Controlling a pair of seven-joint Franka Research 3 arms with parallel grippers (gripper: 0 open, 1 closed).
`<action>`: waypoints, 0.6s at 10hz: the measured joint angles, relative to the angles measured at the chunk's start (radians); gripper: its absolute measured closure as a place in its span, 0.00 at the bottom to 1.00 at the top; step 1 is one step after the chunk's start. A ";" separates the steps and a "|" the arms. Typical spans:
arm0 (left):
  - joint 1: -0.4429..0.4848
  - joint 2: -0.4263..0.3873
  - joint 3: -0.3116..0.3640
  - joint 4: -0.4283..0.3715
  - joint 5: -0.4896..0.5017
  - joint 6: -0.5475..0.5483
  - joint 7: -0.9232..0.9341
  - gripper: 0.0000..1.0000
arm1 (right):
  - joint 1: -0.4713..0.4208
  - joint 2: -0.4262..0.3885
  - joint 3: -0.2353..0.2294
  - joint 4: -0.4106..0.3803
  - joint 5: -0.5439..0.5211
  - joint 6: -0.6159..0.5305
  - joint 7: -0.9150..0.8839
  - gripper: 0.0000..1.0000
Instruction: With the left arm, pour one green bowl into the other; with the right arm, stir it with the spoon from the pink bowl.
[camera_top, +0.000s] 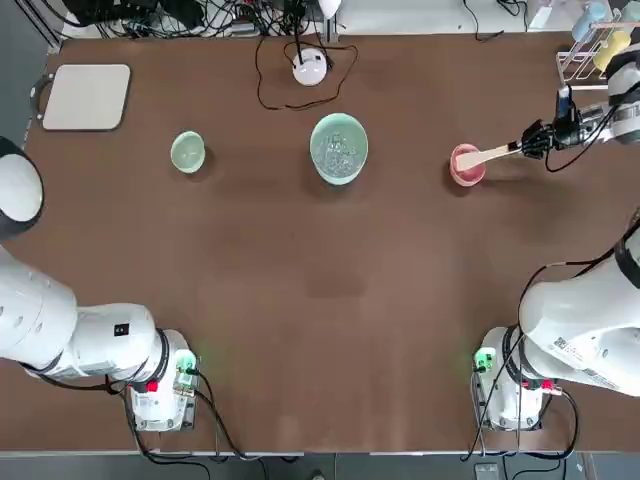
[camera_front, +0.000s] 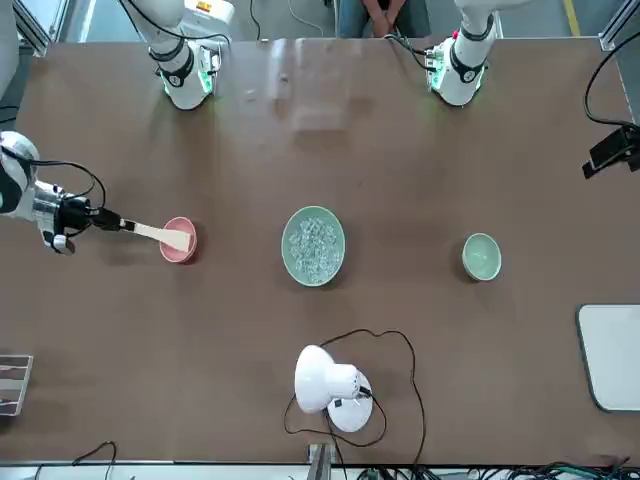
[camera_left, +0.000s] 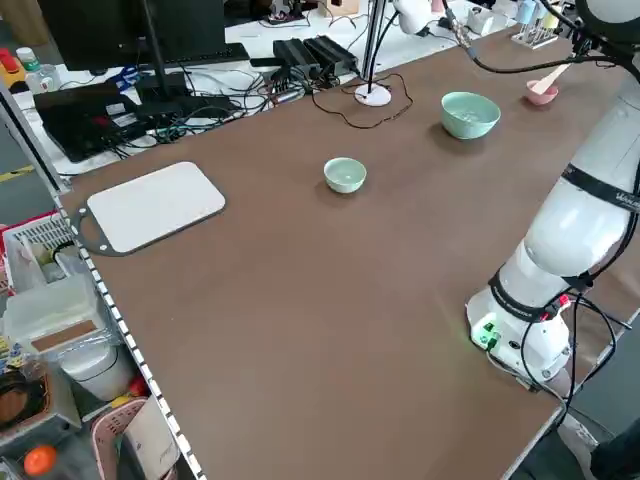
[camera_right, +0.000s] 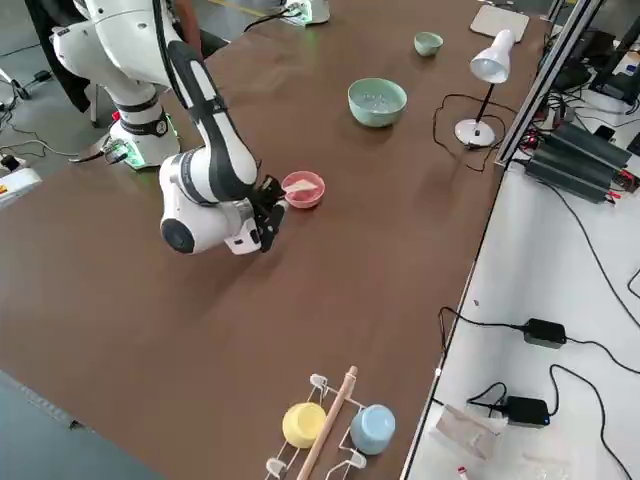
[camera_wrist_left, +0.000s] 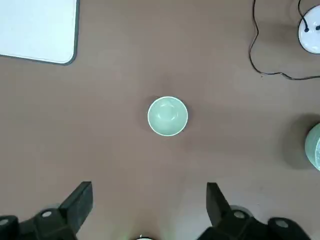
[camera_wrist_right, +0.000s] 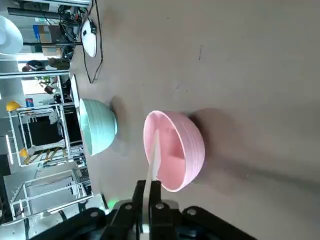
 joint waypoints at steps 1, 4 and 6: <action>0.000 0.000 0.000 0.000 0.000 0.000 0.000 0.00 | -0.001 0.002 0.000 0.000 0.000 0.000 -0.002 0.82; 0.000 0.000 0.000 0.000 0.000 0.000 0.000 0.00 | -0.001 0.007 0.000 0.001 0.001 0.000 -0.004 0.46; 0.000 0.000 0.000 0.000 0.000 0.000 0.000 0.00 | -0.001 0.010 0.000 0.001 0.001 0.002 -0.004 0.42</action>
